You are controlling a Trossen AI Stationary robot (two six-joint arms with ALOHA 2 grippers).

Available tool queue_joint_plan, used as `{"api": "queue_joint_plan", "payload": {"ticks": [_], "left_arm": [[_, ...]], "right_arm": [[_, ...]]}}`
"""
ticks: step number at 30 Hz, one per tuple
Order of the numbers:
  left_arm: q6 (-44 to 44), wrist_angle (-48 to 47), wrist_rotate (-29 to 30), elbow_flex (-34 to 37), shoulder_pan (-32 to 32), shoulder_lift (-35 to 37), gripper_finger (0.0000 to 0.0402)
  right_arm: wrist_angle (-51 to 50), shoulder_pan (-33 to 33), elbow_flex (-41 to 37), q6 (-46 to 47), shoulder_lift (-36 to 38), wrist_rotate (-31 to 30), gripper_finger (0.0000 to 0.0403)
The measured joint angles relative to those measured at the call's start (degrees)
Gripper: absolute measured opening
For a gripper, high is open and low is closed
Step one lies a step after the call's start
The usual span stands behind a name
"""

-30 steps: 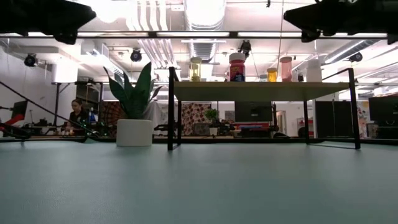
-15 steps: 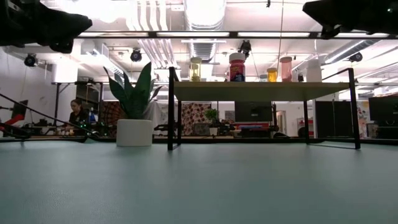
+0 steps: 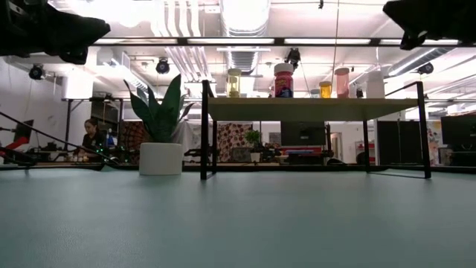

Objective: Pick and place medicine bottles onto shelf by color
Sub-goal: Return to Home Position

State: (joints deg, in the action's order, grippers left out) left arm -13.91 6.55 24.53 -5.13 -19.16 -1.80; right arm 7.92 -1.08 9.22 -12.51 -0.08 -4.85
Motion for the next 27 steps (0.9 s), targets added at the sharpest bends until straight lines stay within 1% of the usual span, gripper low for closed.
{"api": "queue_joint_plan", "payload": {"ticks": [4, 11, 13, 16, 19, 21, 22, 27], "left_arm": [[0.00, -0.04, 0.00, 0.02, -0.02, -0.24, 0.0065], [-0.02, 0.10, 0.00, 0.02, -0.02, -1.04, 0.0065], [-0.02, 0.00, 0.00, 0.02, -0.02, -1.27, 0.0065], [-0.02, 0.11, 0.00, 0.02, -0.01, -1.62, 0.0065], [-0.02, 0.25, 0.00, 0.02, 0.00, -1.94, 0.0065], [-0.02, 0.35, 0.00, 0.02, 0.00, -2.19, 0.0065], [-0.02, 0.30, -0.01, 0.03, 0.00, -2.25, 0.0065], [-0.02, 0.35, -0.02, 0.34, 0.00, -2.43, 0.0065]], "right_arm": [[0.78, -0.02, -1.04, -0.14, -0.83, 0.36, 0.0031], [2.13, 0.00, -6.24, -0.51, -0.79, 0.11, 0.0031], [2.69, -0.02, -8.37, -0.19, -0.72, -0.92, 0.0031], [-2.52, 0.00, -8.49, 5.89, -1.21, -3.88, 0.0031], [-3.34, 0.00, -8.02, 12.47, -2.34, -5.36, 0.0031], [-2.72, -0.03, -8.02, 8.74, -3.53, -5.11, 0.0031], [-2.78, -0.02, -8.14, 4.34, -3.89, -4.90, 0.0031], [-1.61, 0.00, -6.72, -22.87, -4.52, -5.65, 0.0031]]}}
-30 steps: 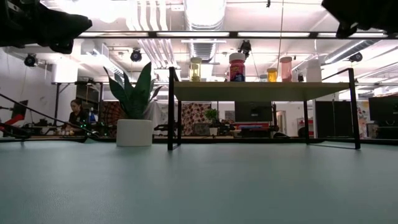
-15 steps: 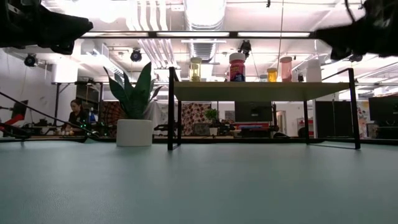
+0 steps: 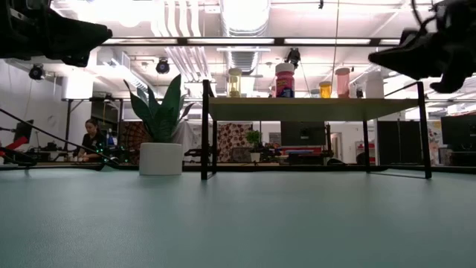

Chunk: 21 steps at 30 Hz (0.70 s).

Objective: Pick and place medicine bottles onto shelf by color
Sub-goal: Return to Home Position

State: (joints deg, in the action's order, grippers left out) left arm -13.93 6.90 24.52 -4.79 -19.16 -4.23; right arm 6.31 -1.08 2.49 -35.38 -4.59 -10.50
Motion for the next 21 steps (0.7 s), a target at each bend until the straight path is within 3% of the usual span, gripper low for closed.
{"api": "queue_joint_plan", "payload": {"ticks": [5, 21], "left_arm": [[0.00, 0.00, 0.00, 0.86, 0.04, 0.09, 0.0065], [0.00, -0.04, 0.00, 3.31, 0.02, -0.12, 0.0065]], "right_arm": [[0.13, 0.00, 0.94, -10.71, 0.00, 0.10, 0.0031], [0.19, 0.00, 2.06, -3.16, -0.07, 0.35, 0.0031]]}}
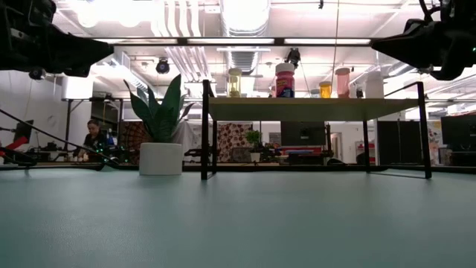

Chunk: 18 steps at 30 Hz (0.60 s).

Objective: Pick and place medicine bottles onto shelf by color
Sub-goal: Return to Home Position

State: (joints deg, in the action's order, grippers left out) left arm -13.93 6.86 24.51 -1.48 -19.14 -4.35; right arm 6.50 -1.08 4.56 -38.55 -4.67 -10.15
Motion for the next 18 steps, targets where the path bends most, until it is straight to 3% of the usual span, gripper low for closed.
{"api": "queue_joint_plan", "payload": {"ticks": [18], "left_arm": [[0.01, 0.00, 0.00, 0.00, -0.04, -0.12, 0.0065]], "right_arm": [[0.00, 0.00, 0.00, 1.11, 0.00, 0.00, 0.0031]]}}
